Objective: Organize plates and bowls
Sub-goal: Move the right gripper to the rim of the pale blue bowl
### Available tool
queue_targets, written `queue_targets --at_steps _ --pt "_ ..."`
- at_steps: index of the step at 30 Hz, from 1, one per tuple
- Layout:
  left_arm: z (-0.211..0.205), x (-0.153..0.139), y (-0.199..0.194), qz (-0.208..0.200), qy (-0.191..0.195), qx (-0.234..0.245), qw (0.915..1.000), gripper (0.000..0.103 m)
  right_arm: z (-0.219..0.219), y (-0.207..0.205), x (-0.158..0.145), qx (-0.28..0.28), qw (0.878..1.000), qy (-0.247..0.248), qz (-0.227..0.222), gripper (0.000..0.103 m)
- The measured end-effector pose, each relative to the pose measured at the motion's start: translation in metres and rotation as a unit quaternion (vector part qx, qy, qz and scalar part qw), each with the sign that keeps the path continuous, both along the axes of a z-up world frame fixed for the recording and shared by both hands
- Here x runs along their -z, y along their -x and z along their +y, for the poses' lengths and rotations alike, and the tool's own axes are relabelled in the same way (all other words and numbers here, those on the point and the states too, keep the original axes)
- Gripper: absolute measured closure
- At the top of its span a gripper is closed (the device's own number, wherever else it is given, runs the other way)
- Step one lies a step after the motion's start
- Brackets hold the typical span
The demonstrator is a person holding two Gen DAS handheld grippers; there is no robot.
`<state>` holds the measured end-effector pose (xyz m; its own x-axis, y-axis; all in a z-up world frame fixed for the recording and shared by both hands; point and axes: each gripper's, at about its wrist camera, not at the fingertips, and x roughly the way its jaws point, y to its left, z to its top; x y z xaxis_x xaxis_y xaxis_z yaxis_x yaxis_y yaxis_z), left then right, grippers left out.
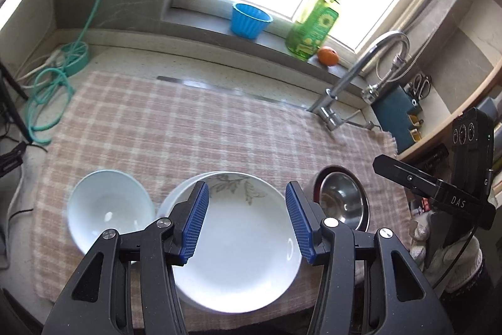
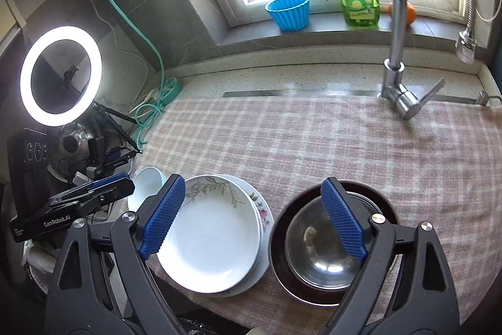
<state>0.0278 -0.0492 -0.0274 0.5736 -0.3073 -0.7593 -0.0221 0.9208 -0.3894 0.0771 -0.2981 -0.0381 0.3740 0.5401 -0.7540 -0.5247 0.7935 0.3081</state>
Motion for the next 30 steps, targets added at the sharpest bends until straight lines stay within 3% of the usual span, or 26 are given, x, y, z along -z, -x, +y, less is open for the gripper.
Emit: queue_targets --at_steps 5,13,19,24,25,30 --pt "0.045 0.009 0.019 0.012 0.012 -0.061 0.998 0.053 0.039 0.001 0.0 -0.041 0.999 -0.004 -0.004 0.011" --pt "0.103 0.036 0.049 0.044 0.033 -0.141 0.9885 0.053 0.109 0.001 0.026 -0.101 0.993 0.02 0.052 0.011" --pt "0.13 0.057 0.061 0.068 0.064 -0.172 0.9806 0.053 0.161 0.01 0.049 -0.157 0.983 0.066 0.069 0.011" --pt "0.14 0.071 0.062 0.079 0.081 -0.175 0.978 0.053 0.189 0.007 0.067 -0.168 0.978 0.071 0.103 0.012" --pt "0.141 0.074 0.061 0.081 0.084 -0.175 0.9776 0.053 0.192 0.005 0.07 -0.169 0.977 0.07 0.11 0.014" --pt "0.146 0.083 0.057 0.087 0.092 -0.167 0.9777 0.054 0.21 -0.001 0.086 -0.177 0.971 0.077 0.142 0.042"
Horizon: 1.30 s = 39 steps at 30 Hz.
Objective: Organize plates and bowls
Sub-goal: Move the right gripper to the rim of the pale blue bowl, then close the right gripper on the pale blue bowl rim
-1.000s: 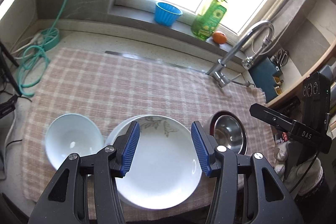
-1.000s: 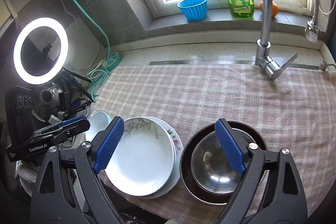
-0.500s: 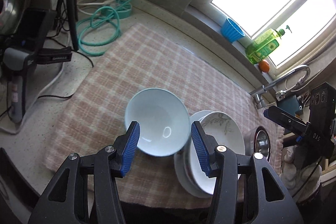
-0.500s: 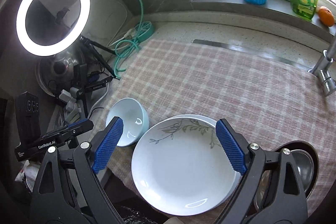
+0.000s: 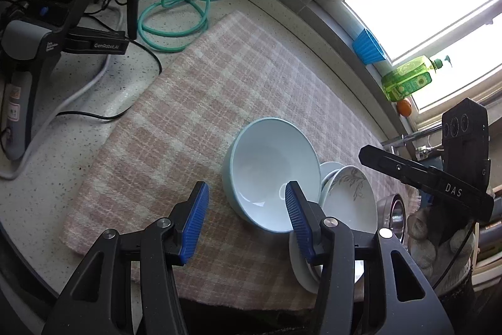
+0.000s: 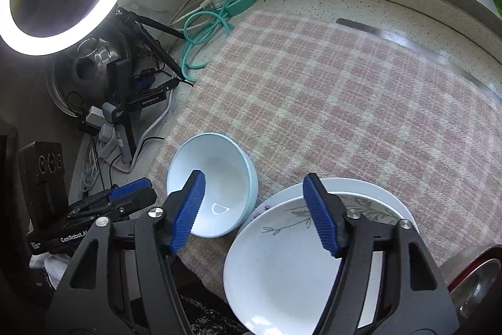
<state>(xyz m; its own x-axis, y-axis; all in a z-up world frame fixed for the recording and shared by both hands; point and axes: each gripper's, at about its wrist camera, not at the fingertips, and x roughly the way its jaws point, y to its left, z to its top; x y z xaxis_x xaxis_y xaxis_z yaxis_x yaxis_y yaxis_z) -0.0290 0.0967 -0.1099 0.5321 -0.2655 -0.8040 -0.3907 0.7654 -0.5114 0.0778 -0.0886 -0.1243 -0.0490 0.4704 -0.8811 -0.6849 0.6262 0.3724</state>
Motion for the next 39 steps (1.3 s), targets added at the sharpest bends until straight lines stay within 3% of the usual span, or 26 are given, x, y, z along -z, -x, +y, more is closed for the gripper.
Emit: queue_targets --at_steps 4,7,9,12,15,24,31,39 --pt "0.005 0.007 -0.002 0.004 0.017 0.001 0.9998 0.058 0.012 0.001 0.01 -0.013 1.0 0.011 0.01 0.052" --pt "0.004 0.012 -0.005 0.008 0.023 0.007 0.9997 0.064 0.019 0.003 0.017 -0.024 0.999 0.022 0.009 0.053" --pt "0.003 0.015 -0.006 0.013 0.026 0.01 0.9995 0.071 0.022 0.003 0.022 -0.026 0.999 0.03 0.009 0.062" --pt "0.002 0.02 -0.008 0.017 0.035 0.015 0.9991 0.078 0.024 0.0 0.031 -0.022 0.999 0.041 0.016 0.065" --pt "0.0 0.023 -0.009 0.021 0.035 0.018 0.999 0.079 0.024 -0.001 0.037 -0.018 0.999 0.041 0.026 0.075" --pt "0.002 0.03 -0.01 0.028 0.039 0.015 0.9987 0.085 0.026 0.003 0.049 -0.023 0.998 0.043 0.042 0.092" --pt "0.002 0.026 -0.01 0.028 0.033 0.013 0.999 0.086 0.026 0.003 0.045 -0.014 0.998 0.037 0.047 0.093" --pt "0.0 0.003 -0.012 0.007 0.008 0.018 0.9998 0.086 0.022 0.005 0.027 -0.009 0.999 0.022 0.034 0.093"
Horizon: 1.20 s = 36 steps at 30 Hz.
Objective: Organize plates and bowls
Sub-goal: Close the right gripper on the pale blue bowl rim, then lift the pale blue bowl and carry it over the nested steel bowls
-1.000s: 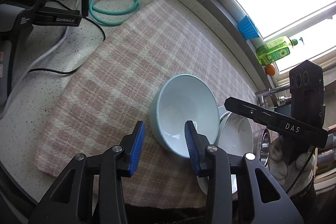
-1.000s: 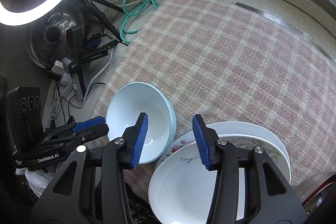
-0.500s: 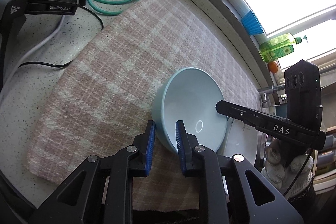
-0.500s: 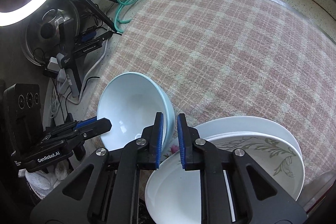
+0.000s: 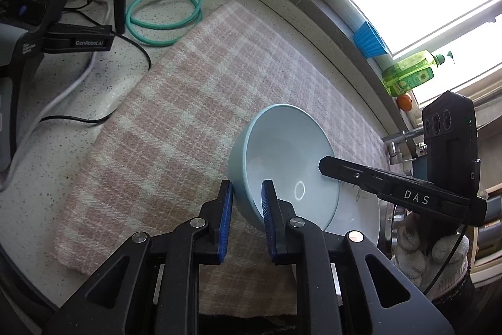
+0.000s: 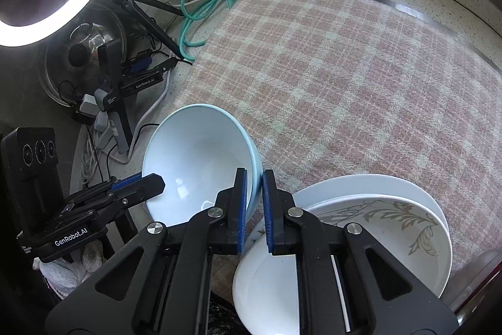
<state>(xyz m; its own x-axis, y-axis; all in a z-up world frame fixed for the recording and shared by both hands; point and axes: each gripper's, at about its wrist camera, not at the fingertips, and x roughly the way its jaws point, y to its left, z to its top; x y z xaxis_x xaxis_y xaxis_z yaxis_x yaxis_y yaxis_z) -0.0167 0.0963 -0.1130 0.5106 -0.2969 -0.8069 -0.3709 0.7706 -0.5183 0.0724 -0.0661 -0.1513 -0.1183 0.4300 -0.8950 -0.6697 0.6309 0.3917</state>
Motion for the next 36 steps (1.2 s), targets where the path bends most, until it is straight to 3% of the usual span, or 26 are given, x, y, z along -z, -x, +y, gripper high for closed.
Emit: queue_targets --at_steps 16,25,36 --pt "-0.028 -0.052 -0.017 -0.059 -0.025 0.04 0.9971 0.086 -0.047 -0.004 -0.054 0.041 0.998 -0.033 -0.025 0.093" --pt "-0.072 -0.066 -0.038 -0.078 -0.017 0.094 0.9924 0.086 -0.107 -0.015 -0.083 0.083 0.995 -0.037 -0.046 0.093" --pt "-0.142 -0.076 -0.067 -0.091 -0.007 0.175 0.9804 0.086 -0.198 -0.027 -0.099 0.154 0.986 -0.033 -0.058 0.093"
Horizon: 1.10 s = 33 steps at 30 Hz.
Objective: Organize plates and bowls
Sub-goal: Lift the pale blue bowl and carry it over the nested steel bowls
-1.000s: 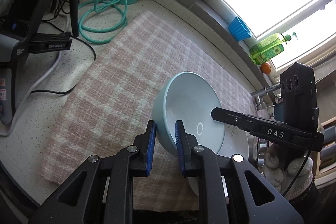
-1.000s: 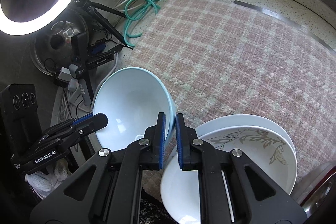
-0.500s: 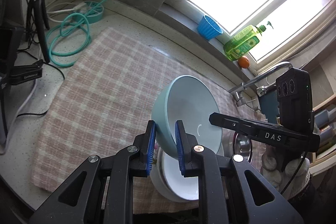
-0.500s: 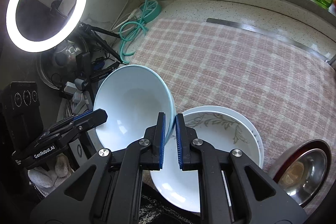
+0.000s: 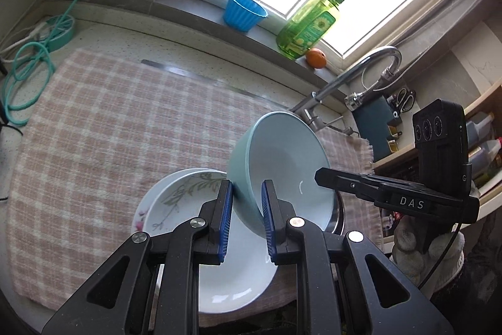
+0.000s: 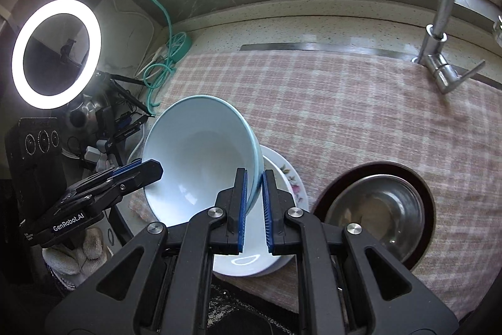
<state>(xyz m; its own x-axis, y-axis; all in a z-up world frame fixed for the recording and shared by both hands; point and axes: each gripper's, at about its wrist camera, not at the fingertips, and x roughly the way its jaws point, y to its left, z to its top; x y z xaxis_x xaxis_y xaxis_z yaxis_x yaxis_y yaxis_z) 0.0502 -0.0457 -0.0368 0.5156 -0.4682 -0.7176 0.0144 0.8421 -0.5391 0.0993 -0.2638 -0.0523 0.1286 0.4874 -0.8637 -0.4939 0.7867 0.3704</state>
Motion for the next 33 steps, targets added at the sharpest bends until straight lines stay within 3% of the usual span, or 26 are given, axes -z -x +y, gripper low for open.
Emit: queue_targets --at_steps 19,33 --pt "-0.109 0.019 -0.031 0.028 0.011 0.113 0.9932 0.086 -0.126 0.0 0.017 0.113 0.993 0.012 0.015 0.093" --pt "-0.138 0.047 -0.04 0.063 -0.001 0.128 0.9897 0.086 -0.15 -0.001 0.048 0.132 0.99 0.028 0.035 0.093"
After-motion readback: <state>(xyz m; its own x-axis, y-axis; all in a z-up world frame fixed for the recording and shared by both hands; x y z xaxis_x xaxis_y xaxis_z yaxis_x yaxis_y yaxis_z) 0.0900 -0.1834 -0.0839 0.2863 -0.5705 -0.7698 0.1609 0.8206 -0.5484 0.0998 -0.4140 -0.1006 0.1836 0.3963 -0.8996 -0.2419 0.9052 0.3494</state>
